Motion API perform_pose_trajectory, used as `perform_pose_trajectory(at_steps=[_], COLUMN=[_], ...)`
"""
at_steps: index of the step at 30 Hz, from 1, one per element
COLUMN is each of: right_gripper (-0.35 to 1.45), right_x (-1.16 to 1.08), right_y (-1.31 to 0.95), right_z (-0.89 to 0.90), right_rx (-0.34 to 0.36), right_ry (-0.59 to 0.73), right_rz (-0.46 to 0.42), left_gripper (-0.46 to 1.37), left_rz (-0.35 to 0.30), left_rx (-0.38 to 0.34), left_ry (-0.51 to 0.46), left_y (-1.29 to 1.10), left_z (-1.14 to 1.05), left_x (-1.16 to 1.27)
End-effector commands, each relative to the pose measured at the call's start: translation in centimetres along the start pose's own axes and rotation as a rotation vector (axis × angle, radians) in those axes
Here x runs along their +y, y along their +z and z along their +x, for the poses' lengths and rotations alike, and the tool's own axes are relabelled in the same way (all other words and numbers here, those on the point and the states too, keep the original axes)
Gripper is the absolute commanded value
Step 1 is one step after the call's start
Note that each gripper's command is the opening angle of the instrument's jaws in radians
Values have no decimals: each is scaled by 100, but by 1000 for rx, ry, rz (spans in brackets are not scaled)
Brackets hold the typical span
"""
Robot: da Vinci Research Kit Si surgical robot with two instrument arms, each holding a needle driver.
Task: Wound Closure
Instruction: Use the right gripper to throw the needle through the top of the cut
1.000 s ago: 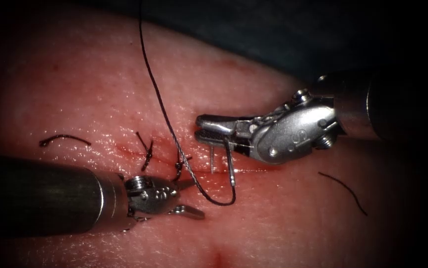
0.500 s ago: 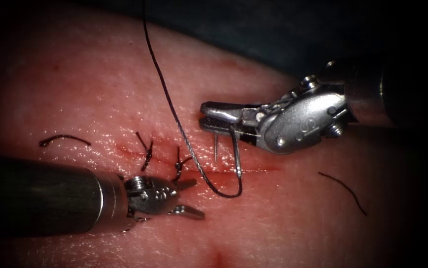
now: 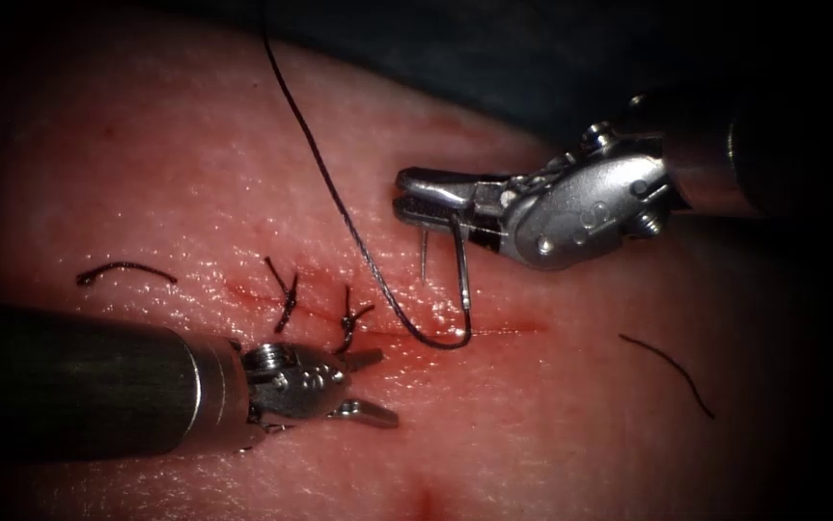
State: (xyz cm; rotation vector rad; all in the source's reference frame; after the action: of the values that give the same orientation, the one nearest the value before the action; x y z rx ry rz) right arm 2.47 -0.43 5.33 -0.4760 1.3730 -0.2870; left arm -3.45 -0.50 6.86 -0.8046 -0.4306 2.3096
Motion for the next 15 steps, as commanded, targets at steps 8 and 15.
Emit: perform_pose_trajectory(at_steps=[8, 15], right_gripper=[-35, -35], right_x=[-5, -9], right_y=[2, 2], right_z=[-5, -8], right_rx=[2, 2], right_ry=[-13, -28], right_rz=[-26, -28], left_gripper=[35, 34], left_rz=[-4, -5], left_rx=[0, 0], left_ry=[0, 0], left_y=[0, -1], left_z=[0, 0], left_x=[0, 1])
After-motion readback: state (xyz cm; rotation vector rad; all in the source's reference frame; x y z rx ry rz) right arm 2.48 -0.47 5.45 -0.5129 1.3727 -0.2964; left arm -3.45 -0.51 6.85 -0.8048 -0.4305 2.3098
